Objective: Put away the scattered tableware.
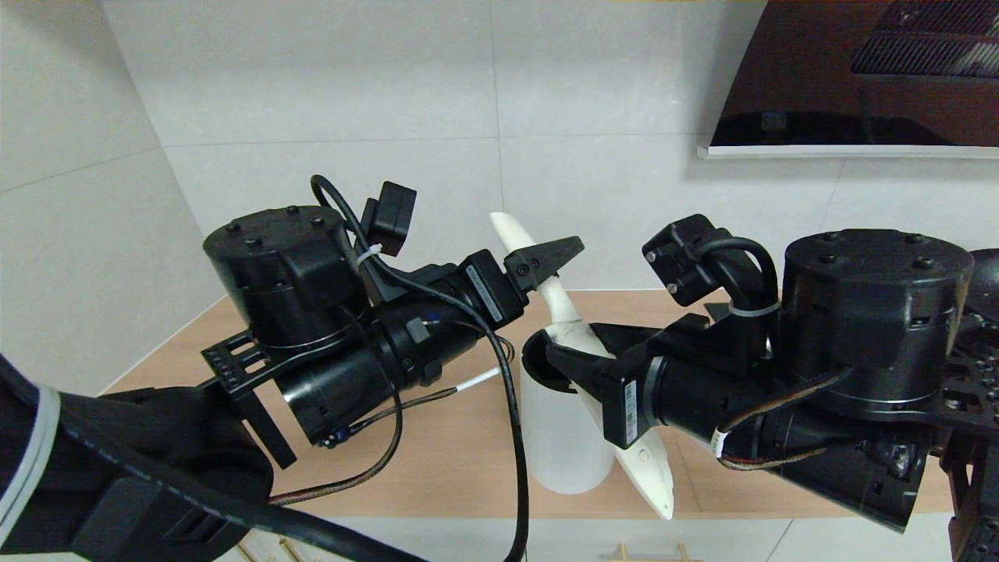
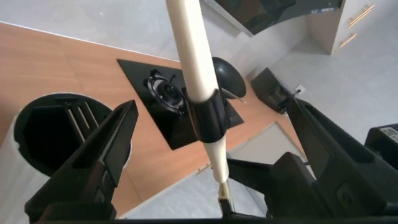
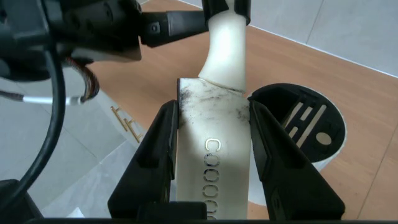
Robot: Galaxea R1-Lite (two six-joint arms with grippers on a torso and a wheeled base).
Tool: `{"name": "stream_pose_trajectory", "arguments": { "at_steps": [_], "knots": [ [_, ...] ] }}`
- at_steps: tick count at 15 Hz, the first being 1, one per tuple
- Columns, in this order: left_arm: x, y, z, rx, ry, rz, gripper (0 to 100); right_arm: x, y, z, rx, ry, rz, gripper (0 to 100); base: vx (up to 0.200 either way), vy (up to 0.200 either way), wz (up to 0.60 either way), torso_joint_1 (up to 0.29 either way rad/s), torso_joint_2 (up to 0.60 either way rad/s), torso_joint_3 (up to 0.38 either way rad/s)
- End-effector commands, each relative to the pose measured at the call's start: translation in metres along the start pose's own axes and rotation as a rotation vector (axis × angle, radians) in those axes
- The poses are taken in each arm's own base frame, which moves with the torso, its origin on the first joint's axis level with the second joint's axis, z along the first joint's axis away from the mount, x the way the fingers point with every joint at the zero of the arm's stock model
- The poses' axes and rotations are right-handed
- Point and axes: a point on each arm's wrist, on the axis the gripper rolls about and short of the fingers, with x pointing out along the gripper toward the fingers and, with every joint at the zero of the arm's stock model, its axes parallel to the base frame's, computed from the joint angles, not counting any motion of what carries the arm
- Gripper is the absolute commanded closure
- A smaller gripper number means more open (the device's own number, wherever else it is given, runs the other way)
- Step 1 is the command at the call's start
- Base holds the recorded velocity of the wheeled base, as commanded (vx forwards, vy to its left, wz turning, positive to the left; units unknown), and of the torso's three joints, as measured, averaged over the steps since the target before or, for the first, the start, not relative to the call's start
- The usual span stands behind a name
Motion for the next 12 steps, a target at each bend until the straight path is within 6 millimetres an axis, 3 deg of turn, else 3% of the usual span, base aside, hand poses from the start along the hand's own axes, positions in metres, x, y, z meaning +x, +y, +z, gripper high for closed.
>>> {"name": "stream_pose_trajectory", "arguments": {
  "at_steps": [1,2,3,12],
  "knots": [
    [-0.0001,-0.0007,0.0000,0.000,0.000,-0.002,0,0.0014,0.0009,-0.0020,-0.003,0.007,0.003,100,0.000,0.000,0.00,0.000,0.00,0.000],
    [0.0000,-0.0018,-0.0010,-0.001,0.003,-0.006,0,0.0014,0.0009,-0.0020,-0.002,0.007,0.003,100,0.000,0.000,0.00,0.000,0.00,0.000],
    [-0.0004,-0.0022,-0.0013,-0.001,0.004,-0.007,100,0.0014,0.0009,-0.0020,-0.002,0.007,0.003,100,0.000,0.000,0.00,0.000,0.00,0.000],
    [-0.0022,-0.0045,-0.0006,0.001,0.004,-0.011,100,0.0006,0.0008,-0.0012,0.000,0.004,0.001,100,0.000,0.000,0.00,0.000,0.00,0.000]
  ]
}}
